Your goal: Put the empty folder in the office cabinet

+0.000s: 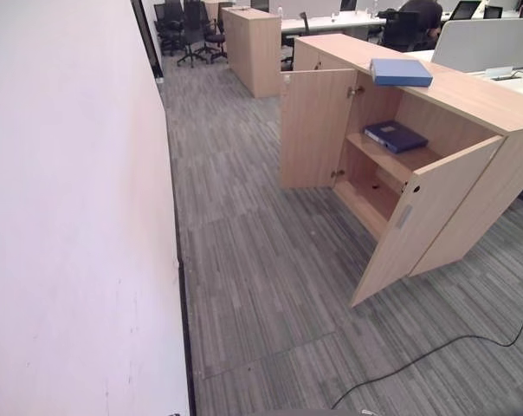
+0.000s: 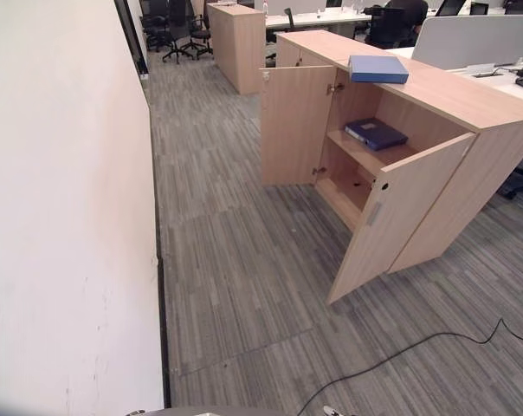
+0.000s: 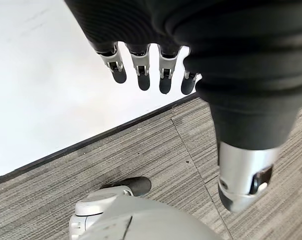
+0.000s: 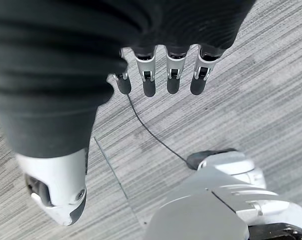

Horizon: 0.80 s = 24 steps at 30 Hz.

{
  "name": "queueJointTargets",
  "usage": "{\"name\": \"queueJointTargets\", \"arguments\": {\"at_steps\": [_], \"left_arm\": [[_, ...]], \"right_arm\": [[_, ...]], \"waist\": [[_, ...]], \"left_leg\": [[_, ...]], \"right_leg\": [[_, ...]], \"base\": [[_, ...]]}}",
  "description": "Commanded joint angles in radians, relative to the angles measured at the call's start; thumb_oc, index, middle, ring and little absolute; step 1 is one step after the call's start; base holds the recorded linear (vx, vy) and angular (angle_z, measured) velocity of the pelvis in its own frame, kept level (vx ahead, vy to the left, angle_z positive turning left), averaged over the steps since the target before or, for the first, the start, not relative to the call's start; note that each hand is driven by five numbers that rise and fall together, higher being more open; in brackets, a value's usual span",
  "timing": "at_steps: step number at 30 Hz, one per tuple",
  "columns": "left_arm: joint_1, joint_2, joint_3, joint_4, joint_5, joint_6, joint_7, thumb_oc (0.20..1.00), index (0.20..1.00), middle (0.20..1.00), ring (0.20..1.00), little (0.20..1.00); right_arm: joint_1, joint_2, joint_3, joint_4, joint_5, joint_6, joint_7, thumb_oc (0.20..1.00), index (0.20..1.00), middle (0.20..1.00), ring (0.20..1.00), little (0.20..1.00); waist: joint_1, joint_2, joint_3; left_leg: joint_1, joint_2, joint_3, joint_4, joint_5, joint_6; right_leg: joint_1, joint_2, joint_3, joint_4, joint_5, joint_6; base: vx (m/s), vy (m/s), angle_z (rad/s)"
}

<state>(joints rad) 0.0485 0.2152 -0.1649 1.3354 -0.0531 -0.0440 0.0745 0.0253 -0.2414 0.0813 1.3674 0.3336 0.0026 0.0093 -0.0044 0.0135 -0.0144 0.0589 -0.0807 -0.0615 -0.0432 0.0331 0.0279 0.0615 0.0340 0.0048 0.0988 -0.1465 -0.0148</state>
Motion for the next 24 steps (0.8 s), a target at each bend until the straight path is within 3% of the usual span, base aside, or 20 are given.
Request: {"name": "queueJointTargets", "arguments": {"at_steps": [1,24], "left_arm": [[-0.031,-0.005,0.042,0.047,-0.015,-0.004,-0.024,1.000,1.000,1.000,1.000,1.000],[-0.038,0.007,0.025,0.041,0.003,-0.009,-0.050,1.000,1.000,1.000,1.000,1.000]], "right_arm": [[-0.041,-0.007,0.020,0.020,0.013,-0.016,0.013,1.000,1.000,1.000,1.000,1.000],[-0.031,-0.015,0.027,0.021,-0.003,-0.009,0.042,1.000,1.000,1.000,1.000,1.000]], "waist": [[-0.004,-0.031,0.002],[-0.008,-0.028,0.014]], "left_leg": [[0.077,-0.019,-0.116,-0.044,-0.103,-0.025],[0.059,-0.031,-0.101,-0.044,-0.099,-0.014]], "right_leg": [[0.010,-0.033,0.078,-0.186,0.207,0.135],[-0.018,-0.046,0.098,-0.186,0.233,0.142]], "base": [[0.00,0.000,0.00],[-0.01,0.014,-0.01]]}}
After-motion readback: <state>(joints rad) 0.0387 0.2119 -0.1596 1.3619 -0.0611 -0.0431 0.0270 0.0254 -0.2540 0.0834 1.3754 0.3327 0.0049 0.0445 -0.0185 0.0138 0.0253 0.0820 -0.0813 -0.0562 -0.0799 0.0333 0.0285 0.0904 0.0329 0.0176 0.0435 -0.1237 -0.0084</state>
